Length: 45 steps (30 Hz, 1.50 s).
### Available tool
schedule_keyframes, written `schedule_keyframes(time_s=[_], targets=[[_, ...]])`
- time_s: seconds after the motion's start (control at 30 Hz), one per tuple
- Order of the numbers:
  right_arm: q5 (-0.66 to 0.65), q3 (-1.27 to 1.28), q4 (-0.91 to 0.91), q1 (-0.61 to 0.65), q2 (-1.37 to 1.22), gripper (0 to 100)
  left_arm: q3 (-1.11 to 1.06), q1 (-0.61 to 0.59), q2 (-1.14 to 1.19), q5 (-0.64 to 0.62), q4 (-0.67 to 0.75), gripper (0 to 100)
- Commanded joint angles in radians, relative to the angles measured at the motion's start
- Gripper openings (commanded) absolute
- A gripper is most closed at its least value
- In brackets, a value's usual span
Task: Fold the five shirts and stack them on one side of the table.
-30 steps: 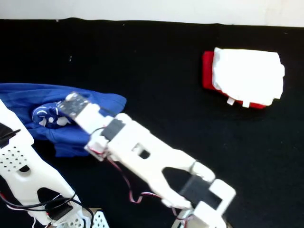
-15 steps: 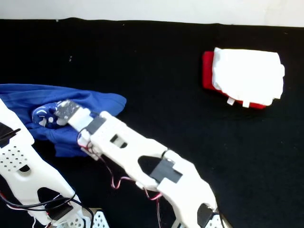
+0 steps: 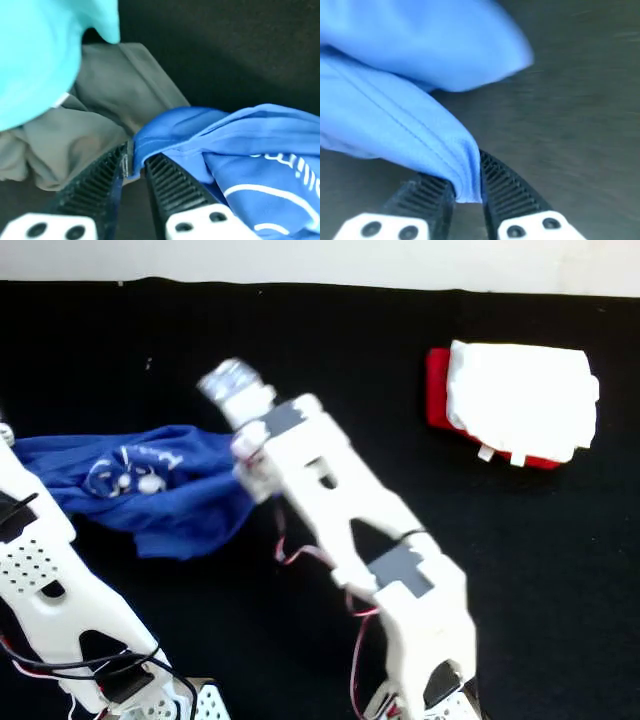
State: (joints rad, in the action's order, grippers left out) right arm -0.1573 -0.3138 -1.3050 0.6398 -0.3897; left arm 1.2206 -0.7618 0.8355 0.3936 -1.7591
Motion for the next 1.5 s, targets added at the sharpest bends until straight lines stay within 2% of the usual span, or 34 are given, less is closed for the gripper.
schedule_keyframes(time_s=[0.0, 0.27, 0.47, 0.6, 0.7, 0.83, 0.93, 1.07, 1.27, 1.47], targets=[[-0.074, -0.104, -0.039, -0.16, 0.133, 0.5, -0.018, 0.047, -0.094, -0.101, -0.015, 1], [-0.167, -0.384, -0.051, -0.394, 0.249, 0.5, -0.189, 0.245, -0.55, -0.258, -0.015, 1], [-0.216, -0.584, -0.051, -0.467, 0.298, 0.5, -0.223, 0.398, -0.812, -0.302, -0.012, 1], [-0.244, -0.719, -0.042, -0.501, 0.32, 0.5, -0.225, 0.414, -0.891, -0.302, 0.061, 1], [-0.252, -0.82, -0.007, -0.521, 0.318, 0.5, -0.225, 0.398, -0.918, -0.307, 0.112, 1], [-0.252, -0.878, 0.088, -0.545, 0.32, 0.5, -0.231, 0.389, -0.915, -0.367, 0.146, 1], [-0.252, -0.875, 0.088, -0.545, 0.318, 0.5, -0.257, 0.378, -0.909, -0.425, 0.14, 1], [-0.252, -0.812, 0.018, -0.541, 0.298, 0.5, -0.375, 0.377, -0.885, -0.44, 0.118, 1], [-0.253, -0.67, -0.185, -0.498, 0.275, 0.5, -0.61, 0.377, -0.786, -0.437, 0.028, 1], [-0.25, -0.552, -0.331, -0.467, 0.275, 0.5, -0.828, 0.38, -0.654, -0.313, 0.012, 1]])
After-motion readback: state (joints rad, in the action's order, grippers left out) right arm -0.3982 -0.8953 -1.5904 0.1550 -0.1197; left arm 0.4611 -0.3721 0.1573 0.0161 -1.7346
